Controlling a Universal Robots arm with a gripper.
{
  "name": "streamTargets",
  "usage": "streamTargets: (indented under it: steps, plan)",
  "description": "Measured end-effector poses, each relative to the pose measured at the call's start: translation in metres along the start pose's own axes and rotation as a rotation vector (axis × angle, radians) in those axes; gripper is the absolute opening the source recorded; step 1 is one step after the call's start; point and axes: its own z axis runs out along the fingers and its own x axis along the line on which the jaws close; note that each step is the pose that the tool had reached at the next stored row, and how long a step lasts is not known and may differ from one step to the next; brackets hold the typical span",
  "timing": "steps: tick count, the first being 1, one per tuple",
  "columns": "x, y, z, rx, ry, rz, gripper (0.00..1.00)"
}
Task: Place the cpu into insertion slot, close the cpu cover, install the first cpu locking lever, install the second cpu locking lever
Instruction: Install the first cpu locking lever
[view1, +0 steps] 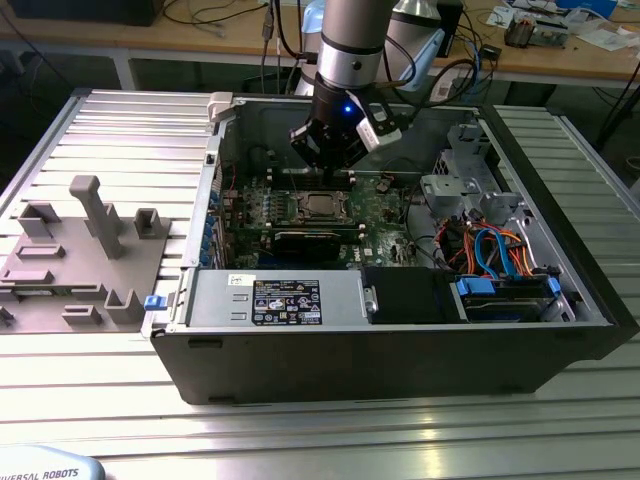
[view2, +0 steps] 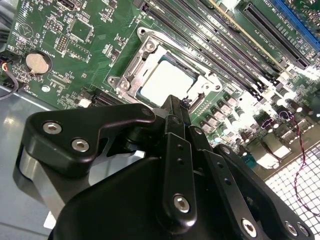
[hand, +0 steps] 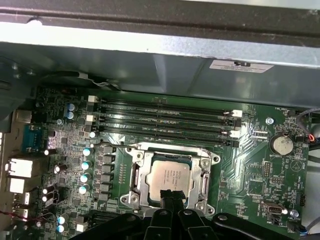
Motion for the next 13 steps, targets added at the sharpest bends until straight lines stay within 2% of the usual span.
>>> streamTargets:
  steps: [13]
  plan:
    - [0.0000, 0.0000, 0.0000, 0.0020, 0.0005, -0.035, 0.11]
